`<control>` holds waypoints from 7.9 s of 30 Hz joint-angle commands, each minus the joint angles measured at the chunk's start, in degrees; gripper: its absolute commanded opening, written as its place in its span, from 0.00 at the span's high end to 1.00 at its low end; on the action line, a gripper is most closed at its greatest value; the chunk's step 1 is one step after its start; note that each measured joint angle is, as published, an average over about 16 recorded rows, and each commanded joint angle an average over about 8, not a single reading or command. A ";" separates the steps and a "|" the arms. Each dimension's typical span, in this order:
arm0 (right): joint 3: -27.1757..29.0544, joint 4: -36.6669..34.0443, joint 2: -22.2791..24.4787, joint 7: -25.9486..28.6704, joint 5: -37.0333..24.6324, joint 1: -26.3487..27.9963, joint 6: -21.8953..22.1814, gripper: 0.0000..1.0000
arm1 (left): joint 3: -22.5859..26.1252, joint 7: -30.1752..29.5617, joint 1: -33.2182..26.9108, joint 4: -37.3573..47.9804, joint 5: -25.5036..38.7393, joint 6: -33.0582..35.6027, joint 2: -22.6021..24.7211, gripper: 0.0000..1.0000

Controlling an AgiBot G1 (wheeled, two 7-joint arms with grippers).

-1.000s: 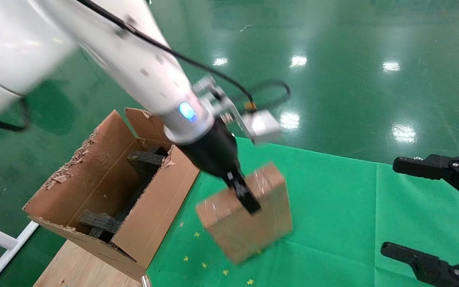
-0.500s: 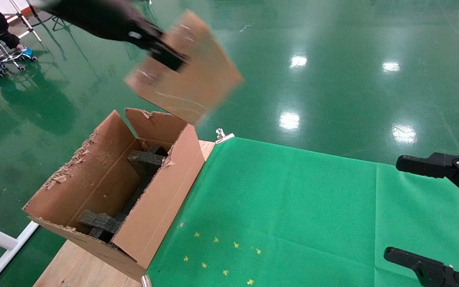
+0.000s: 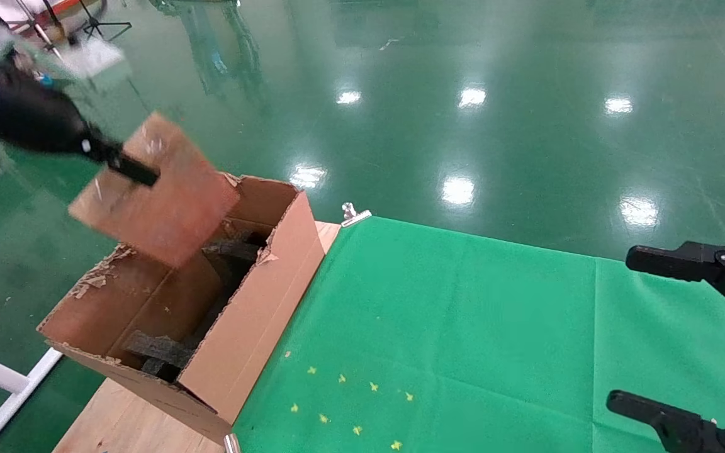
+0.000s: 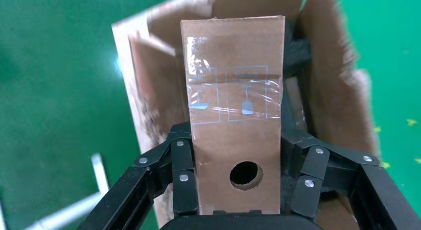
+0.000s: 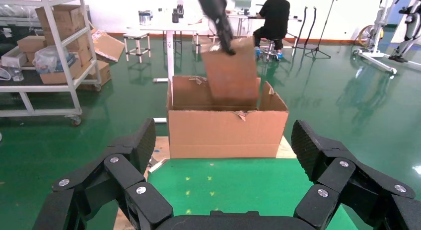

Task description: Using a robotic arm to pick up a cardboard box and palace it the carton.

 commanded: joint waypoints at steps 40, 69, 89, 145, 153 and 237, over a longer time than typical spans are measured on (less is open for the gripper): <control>-0.03 0.00 0.01 -0.02 0.02 0.01 0.01 0.00 | -1.27 18.64 23.19 38.64 -5.88 -22.27 9.47 1.00; -0.05 -0.01 0.02 -0.03 0.05 0.00 0.04 0.00 | -5.11 19.64 27.21 40.94 -11.73 -17.74 8.99 0.00; -0.06 -0.03 0.02 -0.04 0.06 0.01 0.04 0.00 | -3.34 20.69 19.60 39.58 -9.24 -18.64 9.42 0.00; -0.10 -0.06 0.05 -0.07 0.11 0.02 0.07 0.00 | -44.41 37.37 48.20 -7.40 -37.48 -1.09 0.77 0.00; -0.11 -0.06 0.05 -0.07 0.11 0.02 0.07 0.00 | -52.58 39.97 55.44 -15.72 -42.64 1.74 -0.53 0.00; -0.12 -0.07 0.06 -0.08 0.13 0.01 0.09 0.00 | -68.40 44.99 69.48 -31.81 -52.63 7.19 -3.05 0.00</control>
